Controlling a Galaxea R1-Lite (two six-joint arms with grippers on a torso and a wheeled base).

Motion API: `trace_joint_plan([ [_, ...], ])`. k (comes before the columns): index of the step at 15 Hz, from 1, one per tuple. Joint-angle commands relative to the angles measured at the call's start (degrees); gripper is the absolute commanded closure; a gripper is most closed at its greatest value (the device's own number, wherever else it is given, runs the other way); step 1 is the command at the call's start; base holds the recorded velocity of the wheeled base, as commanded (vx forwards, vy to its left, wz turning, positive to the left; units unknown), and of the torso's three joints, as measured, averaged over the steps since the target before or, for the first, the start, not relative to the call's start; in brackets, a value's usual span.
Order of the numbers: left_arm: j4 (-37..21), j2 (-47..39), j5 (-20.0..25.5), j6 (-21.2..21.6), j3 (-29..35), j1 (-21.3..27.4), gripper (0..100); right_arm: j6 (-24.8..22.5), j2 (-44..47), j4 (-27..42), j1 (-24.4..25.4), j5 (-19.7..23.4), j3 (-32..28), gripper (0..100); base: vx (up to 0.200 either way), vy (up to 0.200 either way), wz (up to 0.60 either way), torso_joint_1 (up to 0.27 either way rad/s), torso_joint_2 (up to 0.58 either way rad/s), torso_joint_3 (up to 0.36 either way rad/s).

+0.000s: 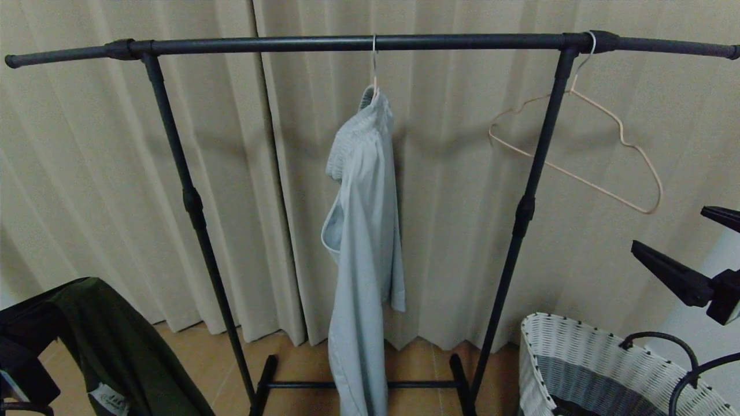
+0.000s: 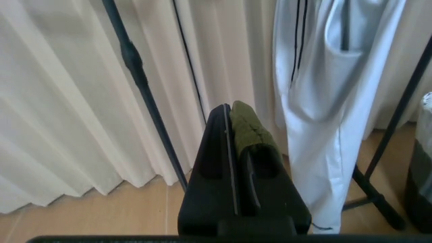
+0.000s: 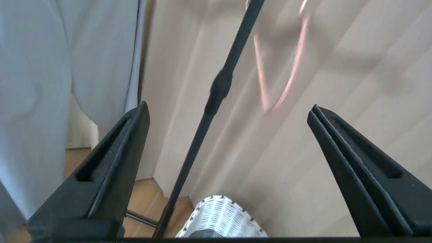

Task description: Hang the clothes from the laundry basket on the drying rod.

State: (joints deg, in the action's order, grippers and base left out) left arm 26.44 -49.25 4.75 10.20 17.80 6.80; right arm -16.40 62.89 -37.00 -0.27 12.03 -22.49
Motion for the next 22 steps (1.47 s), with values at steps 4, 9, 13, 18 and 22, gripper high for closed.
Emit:
trace_joint_plan([
  [4, 0.0, -0.1, 0.0, 0.0, 0.0, 0.1, 100, 0.0, 0.4, 0.0, -0.2, -0.1, 0.0, 0, 0.0, 0.0, 0.0, 0.159, -0.47, -0.309],
  [9, 0.0, -0.1, 0.1, 0.1, -0.3, 0.1, 100, -0.3, 1.2, 2.1, -1.2, -0.1, -1.8, 0, 0.0, 0.0, 0.0, 0.183, -0.49, -0.294],
  [13, 0.0, 0.1, 0.1, 0.1, -0.3, 0.1, 100, -0.1, 4.1, 25.7, -1.2, -2.5, -13.8, 0, 0.0, 0.0, 0.0, 0.206, -0.5, -0.287],
  [18, -0.1, -0.3, 0.1, 0.0, -0.2, 0.2, 100, 0.0, 10.6, 32.1, -1.2, -9.1, -17.2, 0, 0.0, 0.0, 0.0, 0.15, -0.34, -0.195],
  [22, -0.2, -0.7, 0.1, 0.0, -0.3, 0.3, 100, 0.0, 14.1, 31.6, -1.1, -9.8, -18.1, 0, 0.2, 0.0, 0.0, 0.015, -0.03, -0.012],
])
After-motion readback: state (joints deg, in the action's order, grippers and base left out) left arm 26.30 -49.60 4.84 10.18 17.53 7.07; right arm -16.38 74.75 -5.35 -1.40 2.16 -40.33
